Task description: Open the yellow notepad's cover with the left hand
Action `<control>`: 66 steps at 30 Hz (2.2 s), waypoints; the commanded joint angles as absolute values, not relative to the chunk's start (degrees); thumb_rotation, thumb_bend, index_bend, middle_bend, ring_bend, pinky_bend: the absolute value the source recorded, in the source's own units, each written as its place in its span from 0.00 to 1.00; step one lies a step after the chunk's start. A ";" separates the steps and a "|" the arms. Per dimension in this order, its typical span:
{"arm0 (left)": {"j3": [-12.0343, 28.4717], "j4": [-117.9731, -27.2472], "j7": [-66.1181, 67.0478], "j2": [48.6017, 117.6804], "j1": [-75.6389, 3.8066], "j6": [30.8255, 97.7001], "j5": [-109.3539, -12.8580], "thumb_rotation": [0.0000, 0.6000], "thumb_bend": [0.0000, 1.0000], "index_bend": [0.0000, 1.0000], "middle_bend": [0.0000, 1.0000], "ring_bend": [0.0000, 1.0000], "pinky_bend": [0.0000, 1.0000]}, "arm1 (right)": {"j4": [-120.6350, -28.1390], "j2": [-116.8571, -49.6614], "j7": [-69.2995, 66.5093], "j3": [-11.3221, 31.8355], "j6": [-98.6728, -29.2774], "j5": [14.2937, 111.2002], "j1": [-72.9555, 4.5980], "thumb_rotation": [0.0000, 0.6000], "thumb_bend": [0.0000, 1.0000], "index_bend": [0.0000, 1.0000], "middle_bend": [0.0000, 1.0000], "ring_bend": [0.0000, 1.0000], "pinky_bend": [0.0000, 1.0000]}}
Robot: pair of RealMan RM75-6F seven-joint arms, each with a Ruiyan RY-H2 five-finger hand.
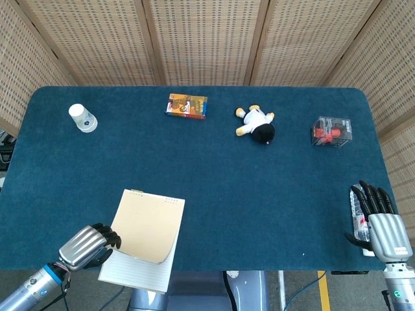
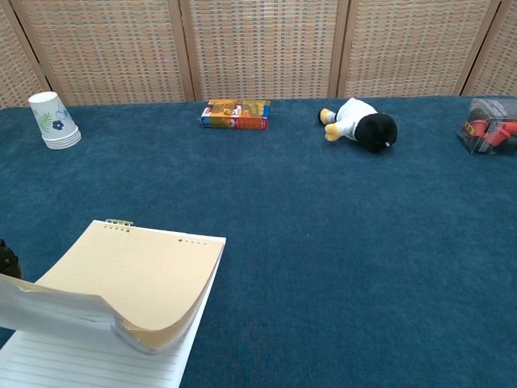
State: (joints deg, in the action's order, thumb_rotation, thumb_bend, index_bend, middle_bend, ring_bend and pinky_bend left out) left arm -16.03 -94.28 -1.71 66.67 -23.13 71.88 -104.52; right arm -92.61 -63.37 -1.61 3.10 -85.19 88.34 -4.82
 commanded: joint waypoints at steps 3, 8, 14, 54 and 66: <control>-14.85 -98.55 -4.20 65.09 -23.64 70.65 -102.09 1.00 0.59 0.82 0.58 0.40 0.40 | -92.59 -63.35 -1.69 3.13 -85.15 88.27 -4.84 1.00 0.00 0.00 0.00 0.00 0.00; -10.50 -108.03 -6.72 59.23 -28.03 64.22 -93.28 1.00 0.59 0.82 0.58 0.40 0.40 | -92.44 -63.44 -1.60 3.20 -84.77 88.01 -5.02 1.00 0.00 0.00 0.00 0.00 0.00; -1.14 -113.77 -7.09 53.78 -35.27 55.72 -77.32 1.00 0.59 0.82 0.58 0.40 0.40 | -92.75 -63.32 -1.65 3.26 -85.13 88.30 -5.01 1.00 0.00 0.00 0.00 0.00 0.00; 10.50 -68.63 4.30 74.49 -61.27 30.47 -35.18 1.00 0.25 0.12 0.10 0.09 0.13 | -91.03 -66.01 4.69 5.78 -84.46 83.33 -5.77 1.00 0.00 0.00 0.00 0.00 0.00; 16.41 -63.11 -8.92 78.64 -56.02 36.46 -51.02 1.00 0.03 0.00 0.00 0.00 0.00 | -90.54 -66.86 6.08 5.86 -83.67 82.45 -6.10 1.00 0.00 0.00 0.00 0.00 0.00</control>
